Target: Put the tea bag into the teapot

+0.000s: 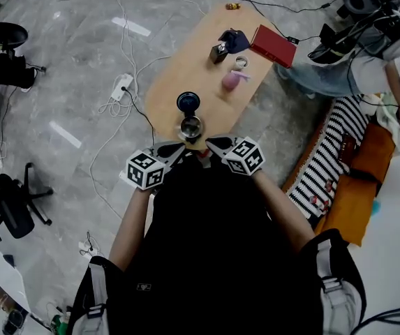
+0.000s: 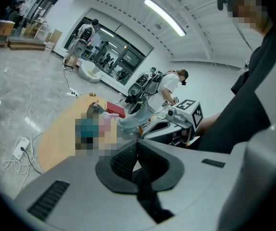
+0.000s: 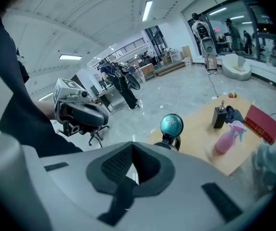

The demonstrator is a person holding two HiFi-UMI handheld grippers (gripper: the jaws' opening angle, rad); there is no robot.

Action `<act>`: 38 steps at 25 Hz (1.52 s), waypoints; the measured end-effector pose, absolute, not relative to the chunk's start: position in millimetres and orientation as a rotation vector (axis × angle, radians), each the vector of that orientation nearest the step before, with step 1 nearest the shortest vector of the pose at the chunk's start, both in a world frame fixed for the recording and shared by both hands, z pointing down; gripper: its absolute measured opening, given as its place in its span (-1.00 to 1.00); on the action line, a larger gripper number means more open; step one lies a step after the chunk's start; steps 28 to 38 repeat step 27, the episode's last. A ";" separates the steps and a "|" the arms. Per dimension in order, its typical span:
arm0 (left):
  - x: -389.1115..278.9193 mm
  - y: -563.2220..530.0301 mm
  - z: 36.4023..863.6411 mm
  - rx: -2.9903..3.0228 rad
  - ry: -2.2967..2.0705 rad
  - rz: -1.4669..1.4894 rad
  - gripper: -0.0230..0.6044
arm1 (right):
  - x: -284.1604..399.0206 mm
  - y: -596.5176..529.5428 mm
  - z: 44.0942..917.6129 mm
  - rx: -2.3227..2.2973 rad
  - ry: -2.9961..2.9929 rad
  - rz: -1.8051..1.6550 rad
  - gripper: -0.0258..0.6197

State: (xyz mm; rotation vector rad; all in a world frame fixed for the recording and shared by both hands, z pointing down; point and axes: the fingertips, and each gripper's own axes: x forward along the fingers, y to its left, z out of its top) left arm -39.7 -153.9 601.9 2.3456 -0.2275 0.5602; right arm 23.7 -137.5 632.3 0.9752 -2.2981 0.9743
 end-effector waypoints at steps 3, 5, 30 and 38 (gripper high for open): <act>-38.7 -153.9 603.3 2.345 -0.222 0.567 -0.89 | 22.9 -138.1 632.2 0.963 -2.296 0.936 -0.90; -38.9 -154.6 602.6 2.345 -0.219 0.570 -0.89 | 22.8 -138.5 632.0 0.961 -2.290 0.910 -0.90; -38.5 -152.0 599.6 2.350 -0.209 0.582 -0.89 | 17.8 -133.2 634.8 0.935 -2.286 0.887 -0.90; -38.5 -152.0 599.6 2.350 -0.209 0.582 -0.89 | 17.8 -133.2 634.8 0.935 -2.286 0.887 -0.90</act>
